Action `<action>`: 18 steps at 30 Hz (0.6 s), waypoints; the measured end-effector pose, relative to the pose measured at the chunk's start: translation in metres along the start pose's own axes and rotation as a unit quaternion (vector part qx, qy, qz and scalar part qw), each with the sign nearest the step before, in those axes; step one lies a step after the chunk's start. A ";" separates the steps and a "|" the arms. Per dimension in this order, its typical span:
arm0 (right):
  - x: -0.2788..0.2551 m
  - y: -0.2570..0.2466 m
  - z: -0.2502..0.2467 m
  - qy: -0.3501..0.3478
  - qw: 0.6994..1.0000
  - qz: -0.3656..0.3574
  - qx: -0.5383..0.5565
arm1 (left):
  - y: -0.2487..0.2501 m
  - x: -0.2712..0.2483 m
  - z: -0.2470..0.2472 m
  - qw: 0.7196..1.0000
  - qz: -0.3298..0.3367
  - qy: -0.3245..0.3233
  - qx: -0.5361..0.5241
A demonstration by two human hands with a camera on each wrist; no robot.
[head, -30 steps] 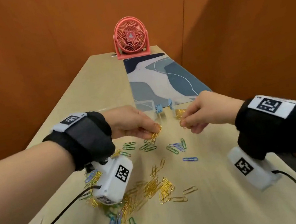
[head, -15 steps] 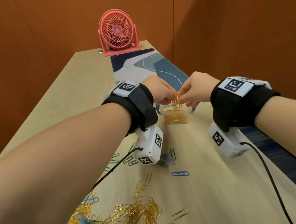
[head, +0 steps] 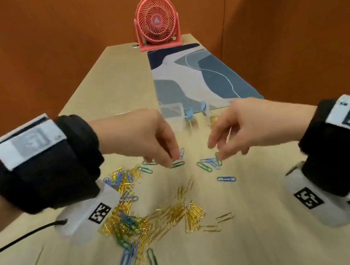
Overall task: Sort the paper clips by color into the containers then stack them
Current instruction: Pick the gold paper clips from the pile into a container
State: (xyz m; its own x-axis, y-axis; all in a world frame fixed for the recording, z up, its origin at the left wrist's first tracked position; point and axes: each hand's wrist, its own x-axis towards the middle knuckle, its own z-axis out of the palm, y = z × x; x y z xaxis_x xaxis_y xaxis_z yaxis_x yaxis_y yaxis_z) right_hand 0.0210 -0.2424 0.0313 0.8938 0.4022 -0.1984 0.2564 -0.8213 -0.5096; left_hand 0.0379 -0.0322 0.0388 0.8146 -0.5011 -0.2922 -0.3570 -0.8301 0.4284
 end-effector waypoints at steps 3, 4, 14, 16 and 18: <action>-0.015 -0.014 0.032 -0.152 0.983 0.003 -0.106 | -0.028 -0.039 0.017 0.990 -0.057 -0.085 0.093; -0.018 -0.016 0.040 -0.171 0.976 0.013 -0.132 | -0.038 -0.048 0.022 0.986 -0.079 -0.100 0.106; -0.010 -0.031 0.079 -0.082 0.994 -0.063 -0.035 | -0.062 -0.070 0.053 0.999 -0.038 0.027 0.014; -0.009 -0.040 0.080 -0.048 0.994 -0.085 -0.043 | -0.064 -0.070 0.051 0.998 -0.029 0.057 0.017; -0.006 -0.049 0.083 -0.021 0.993 -0.102 -0.061 | -0.066 -0.070 0.050 0.996 -0.024 0.075 0.048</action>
State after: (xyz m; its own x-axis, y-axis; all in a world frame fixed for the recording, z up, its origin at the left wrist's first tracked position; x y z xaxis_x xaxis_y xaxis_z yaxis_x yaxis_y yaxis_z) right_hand -0.0277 -0.1708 -0.0124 0.8035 0.5792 -0.1378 0.4747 -0.7629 -0.4390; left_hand -0.0187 0.0460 -0.0119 0.8878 -0.4250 -0.1766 -0.3532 -0.8752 0.3306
